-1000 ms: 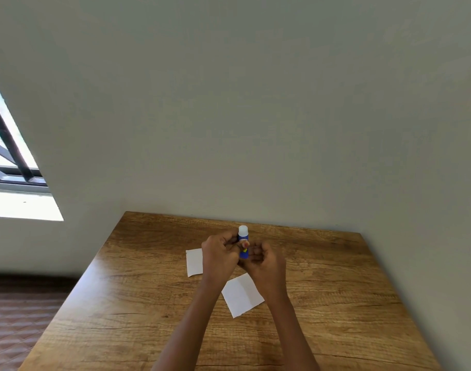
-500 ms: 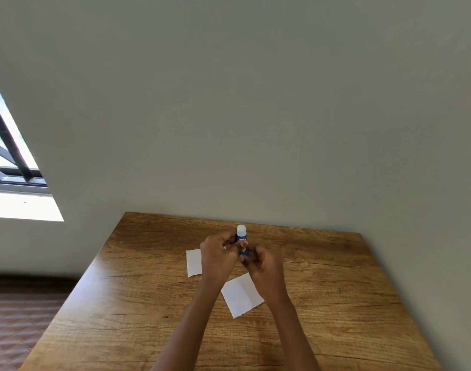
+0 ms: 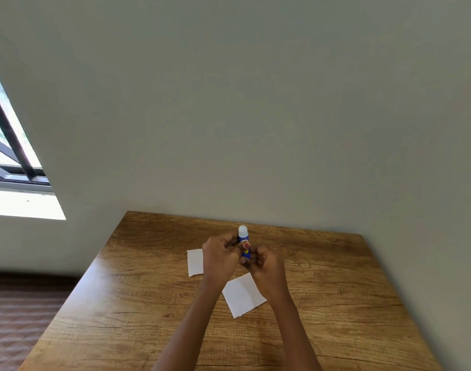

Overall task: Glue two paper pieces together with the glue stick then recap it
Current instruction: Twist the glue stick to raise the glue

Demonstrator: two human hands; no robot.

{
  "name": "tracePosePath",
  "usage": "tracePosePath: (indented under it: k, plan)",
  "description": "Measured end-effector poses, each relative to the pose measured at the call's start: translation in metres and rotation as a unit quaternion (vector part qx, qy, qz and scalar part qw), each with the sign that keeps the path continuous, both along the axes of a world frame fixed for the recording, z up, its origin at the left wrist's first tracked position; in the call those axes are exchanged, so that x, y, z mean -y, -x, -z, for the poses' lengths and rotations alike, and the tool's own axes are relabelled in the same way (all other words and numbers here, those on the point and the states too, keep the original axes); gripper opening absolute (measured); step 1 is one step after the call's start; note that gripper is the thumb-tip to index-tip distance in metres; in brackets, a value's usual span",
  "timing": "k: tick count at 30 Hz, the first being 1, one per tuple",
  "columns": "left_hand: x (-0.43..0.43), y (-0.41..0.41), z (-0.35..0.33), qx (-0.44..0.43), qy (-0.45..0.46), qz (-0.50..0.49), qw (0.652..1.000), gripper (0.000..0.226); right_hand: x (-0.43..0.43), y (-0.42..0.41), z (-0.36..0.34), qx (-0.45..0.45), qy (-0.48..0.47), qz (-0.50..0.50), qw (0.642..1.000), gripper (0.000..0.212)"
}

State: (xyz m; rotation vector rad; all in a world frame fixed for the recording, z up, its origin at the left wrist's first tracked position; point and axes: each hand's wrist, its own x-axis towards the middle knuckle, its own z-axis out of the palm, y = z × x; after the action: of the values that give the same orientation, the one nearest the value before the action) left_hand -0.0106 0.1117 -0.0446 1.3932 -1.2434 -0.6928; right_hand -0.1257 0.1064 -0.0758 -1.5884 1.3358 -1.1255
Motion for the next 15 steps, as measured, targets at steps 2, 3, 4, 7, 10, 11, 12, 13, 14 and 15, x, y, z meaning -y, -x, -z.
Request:
tracePosePath:
  k: [2,3,4,7,10,11,12,13,14,15]
  plan:
    - [0.000,-0.001,0.003,0.005,0.001,-0.004,1.000,0.019,0.001,0.002,0.000,-0.001,-0.017,-0.024,1.000,0.024]
    - [0.001,-0.002,0.004,0.006,0.000,-0.006,1.000,0.019,0.002,0.003,0.000,0.001,-0.023,-0.029,0.999,0.025]
    - [0.001,-0.003,0.005,0.007,-0.002,-0.008,1.000,0.019,0.002,0.003,0.000,0.003,-0.029,-0.030,0.999,0.025]
    - [0.002,-0.005,0.006,0.008,-0.009,-0.013,1.000,0.020,0.001,0.002,0.002,0.013,-0.038,-0.033,0.999,0.025]
    - [0.003,-0.007,0.004,-0.009,-0.015,-0.018,1.000,0.017,0.000,-0.001,0.003,0.019,-0.036,-0.021,0.999,0.020]
    - [0.003,-0.007,0.004,-0.020,-0.018,-0.018,0.999,0.016,-0.001,-0.003,0.002,0.015,-0.035,-0.011,0.999,0.021]
    - [0.003,-0.007,0.005,-0.030,-0.021,-0.016,0.999,0.015,-0.002,-0.005,0.001,0.009,-0.034,0.003,0.999,0.025]
    - [0.004,-0.006,0.005,-0.035,-0.024,-0.016,0.999,0.015,-0.003,-0.008,0.001,0.003,-0.029,0.021,0.999,0.028]
    - [0.004,-0.006,0.005,-0.036,-0.026,-0.015,0.999,0.016,-0.003,-0.011,0.001,0.001,-0.021,0.041,0.999,0.029]
    - [0.005,-0.005,0.006,-0.037,-0.027,-0.012,0.999,0.018,-0.004,-0.012,0.002,0.002,-0.009,0.056,0.998,0.028]
